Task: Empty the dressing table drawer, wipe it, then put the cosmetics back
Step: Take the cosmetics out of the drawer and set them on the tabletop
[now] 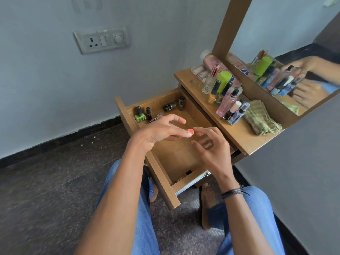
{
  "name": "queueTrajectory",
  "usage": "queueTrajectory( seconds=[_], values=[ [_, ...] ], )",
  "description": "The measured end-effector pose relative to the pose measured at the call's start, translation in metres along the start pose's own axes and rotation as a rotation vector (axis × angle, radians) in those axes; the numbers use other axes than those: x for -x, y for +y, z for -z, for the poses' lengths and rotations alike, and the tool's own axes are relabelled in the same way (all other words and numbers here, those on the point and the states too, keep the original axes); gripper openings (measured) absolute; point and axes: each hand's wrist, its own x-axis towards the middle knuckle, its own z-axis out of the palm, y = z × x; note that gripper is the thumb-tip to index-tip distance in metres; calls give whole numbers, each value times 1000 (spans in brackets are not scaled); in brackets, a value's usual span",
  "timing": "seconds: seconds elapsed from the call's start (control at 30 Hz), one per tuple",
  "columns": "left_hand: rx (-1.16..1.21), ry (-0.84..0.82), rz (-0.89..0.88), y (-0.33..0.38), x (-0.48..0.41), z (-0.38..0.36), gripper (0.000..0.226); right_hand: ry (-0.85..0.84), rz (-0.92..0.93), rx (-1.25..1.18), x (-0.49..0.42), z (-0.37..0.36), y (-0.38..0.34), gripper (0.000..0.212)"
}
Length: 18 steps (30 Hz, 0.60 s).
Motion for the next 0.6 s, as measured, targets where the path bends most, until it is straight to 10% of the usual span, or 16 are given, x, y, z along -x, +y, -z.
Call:
queueTrajectory(
  seconds=[0.37,0.6],
  values=[
    [113,-74,-75,7,2,-14,47,254,-38,-88,-2,9,4,22],
    [-540,359,24,-12,-17,-12,36,614,-158,-125,-5,32,10,16]
  ],
)
